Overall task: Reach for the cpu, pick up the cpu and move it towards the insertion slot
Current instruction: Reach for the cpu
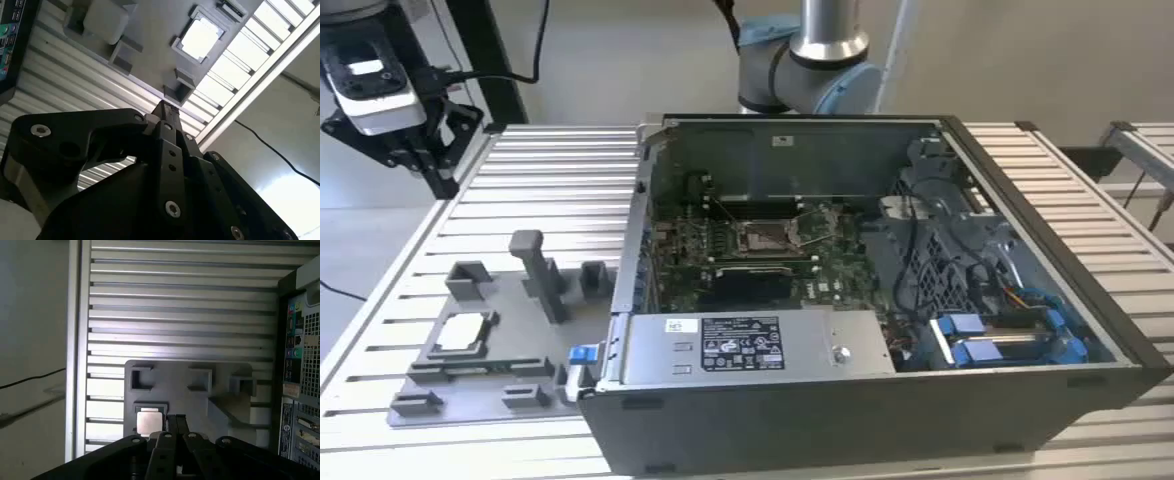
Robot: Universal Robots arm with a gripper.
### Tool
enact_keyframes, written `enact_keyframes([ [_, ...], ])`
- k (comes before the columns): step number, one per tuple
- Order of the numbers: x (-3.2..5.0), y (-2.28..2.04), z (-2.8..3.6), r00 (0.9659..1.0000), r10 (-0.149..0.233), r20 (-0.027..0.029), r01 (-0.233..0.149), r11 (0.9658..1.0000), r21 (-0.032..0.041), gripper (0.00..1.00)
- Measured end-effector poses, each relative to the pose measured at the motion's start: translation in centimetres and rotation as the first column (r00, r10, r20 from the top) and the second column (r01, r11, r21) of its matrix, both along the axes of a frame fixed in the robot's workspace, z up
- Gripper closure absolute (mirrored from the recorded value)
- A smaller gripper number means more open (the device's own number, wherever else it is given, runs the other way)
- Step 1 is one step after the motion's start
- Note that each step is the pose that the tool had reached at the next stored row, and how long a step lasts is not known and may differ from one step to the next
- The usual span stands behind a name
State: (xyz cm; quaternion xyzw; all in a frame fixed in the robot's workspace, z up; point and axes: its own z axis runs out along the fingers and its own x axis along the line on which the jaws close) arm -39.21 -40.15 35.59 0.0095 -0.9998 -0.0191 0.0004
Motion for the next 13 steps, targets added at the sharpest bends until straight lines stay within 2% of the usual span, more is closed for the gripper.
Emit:
enact_keyframes([
  [13, 0.00, -0.03, 0.00, 1.0000, 0.000, -0.0001, 0.000, 1.0000, 0.0015, 1.00],
])
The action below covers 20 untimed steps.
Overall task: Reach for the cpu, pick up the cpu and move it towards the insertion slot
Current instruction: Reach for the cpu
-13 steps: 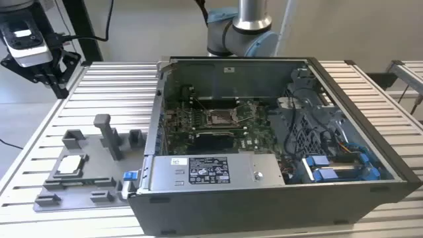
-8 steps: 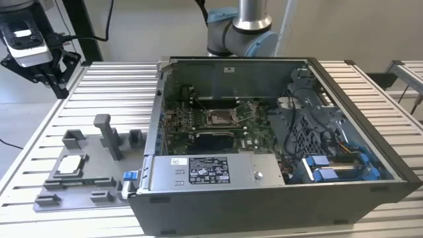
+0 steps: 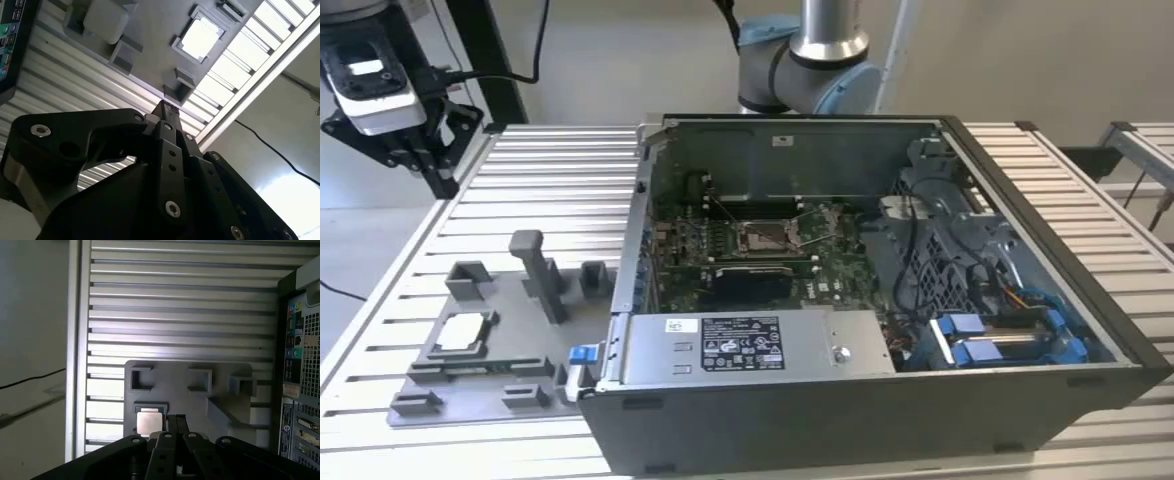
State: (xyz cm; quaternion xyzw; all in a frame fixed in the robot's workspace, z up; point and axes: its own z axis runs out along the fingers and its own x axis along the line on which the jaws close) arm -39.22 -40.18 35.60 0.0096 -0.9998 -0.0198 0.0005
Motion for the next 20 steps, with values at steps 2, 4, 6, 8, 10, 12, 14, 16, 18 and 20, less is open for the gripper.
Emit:
enact_keyframes([
  [2, -0.06, -0.14, -0.01, 1.0000, 0.000, 0.0001, 0.000, 1.0000, 0.0001, 1.00],
  [4, -0.23, -0.59, -0.05, 1.0000, 0.000, 0.0002, 0.000, 1.0000, 0.0002, 1.00],
  [6, -0.47, -1.15, -0.08, 1.0000, 0.000, 0.0002, 0.000, 1.0000, 0.0006, 1.00],
  [8, -0.72, -1.73, -0.10, 1.0000, 0.000, 0.0001, 0.000, 1.0000, 0.0009, 1.00],
  [10, -1.00, -2.26, -0.14, 1.0000, 0.000, 0.0001, 0.000, 1.0000, 0.0012, 1.00],
  [12, -1.27, -2.69, -0.19, 1.0000, 0.000, 0.0001, 0.000, 1.0000, 0.0013, 1.00],
  [14, -1.56, -3.03, -0.23, 1.0000, 0.000, 0.0000, 0.000, 1.0000, 0.0012, 1.00],
  [16, -1.72, -3.17, -0.27, 1.0000, 0.000, 0.0000, 0.000, 1.0000, 0.0012, 1.00],
  [18, -1.82, -3.28, -0.29, 1.0000, 0.000, 0.0002, 0.000, 1.0000, 0.0013, 1.00],
  [20, -1.82, -3.27, -0.29, 1.0000, 0.000, 0.0002, 0.000, 1.0000, 0.0013, 1.00],
])
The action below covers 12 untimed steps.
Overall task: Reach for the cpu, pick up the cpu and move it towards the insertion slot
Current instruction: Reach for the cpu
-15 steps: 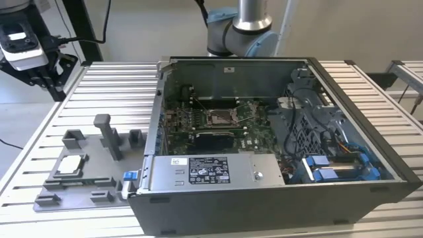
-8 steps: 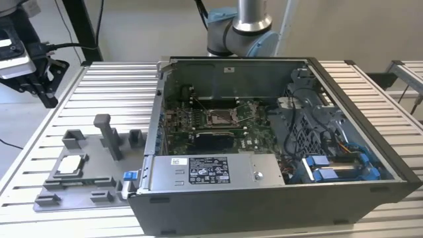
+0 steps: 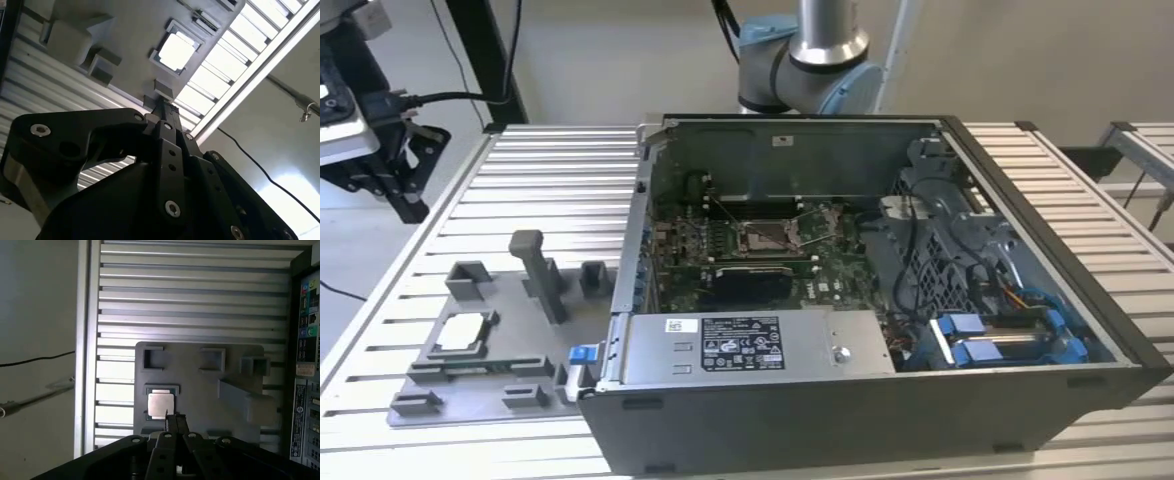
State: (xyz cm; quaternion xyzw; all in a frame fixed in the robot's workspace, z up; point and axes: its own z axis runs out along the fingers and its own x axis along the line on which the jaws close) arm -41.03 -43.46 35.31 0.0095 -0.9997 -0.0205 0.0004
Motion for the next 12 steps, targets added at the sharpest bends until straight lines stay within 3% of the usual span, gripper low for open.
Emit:
enact_keyframes([
  [6, -0.01, 0.00, 0.01, 1.0000, 0.000, -0.0001, 0.000, 1.0000, -0.0001, 1.00],
  [7, -0.02, 0.00, 0.01, 1.0000, 0.000, -0.0001, 0.000, 1.0000, -0.0001, 0.00],
  [12, -0.03, 0.00, 0.01, 1.0000, 0.000, -0.0001, 0.000, 1.0000, -0.0001, 0.00],
])
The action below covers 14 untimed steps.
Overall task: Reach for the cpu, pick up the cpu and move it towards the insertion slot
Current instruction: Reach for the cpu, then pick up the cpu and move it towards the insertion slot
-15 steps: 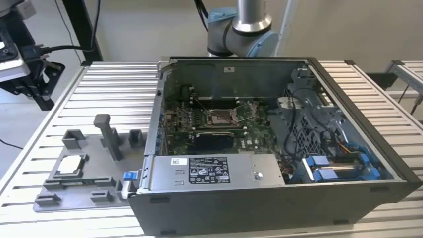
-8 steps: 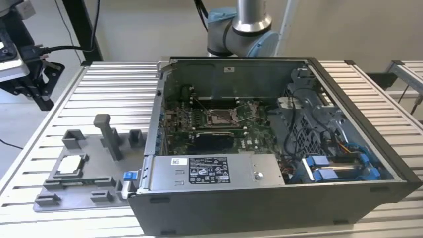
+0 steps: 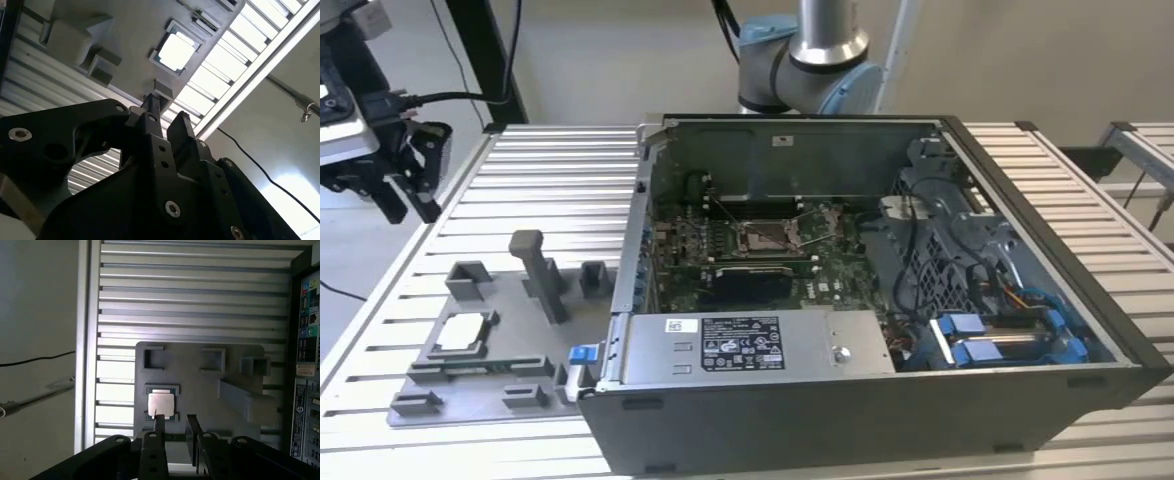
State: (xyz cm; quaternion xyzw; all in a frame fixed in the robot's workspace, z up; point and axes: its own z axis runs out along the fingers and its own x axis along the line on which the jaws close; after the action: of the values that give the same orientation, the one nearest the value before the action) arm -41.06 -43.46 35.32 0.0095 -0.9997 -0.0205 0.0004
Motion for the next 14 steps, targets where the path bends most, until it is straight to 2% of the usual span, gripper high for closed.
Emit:
enact_keyframes([
  [11, -0.03, 0.00, 0.00, 1.0000, 0.000, 0.0000, 0.000, 1.0000, 0.0000, 0.00],
  [14, -0.03, 0.00, -0.27, 1.0000, 0.000, 0.0001, 0.000, 1.0000, 0.0001, 0.00],
])
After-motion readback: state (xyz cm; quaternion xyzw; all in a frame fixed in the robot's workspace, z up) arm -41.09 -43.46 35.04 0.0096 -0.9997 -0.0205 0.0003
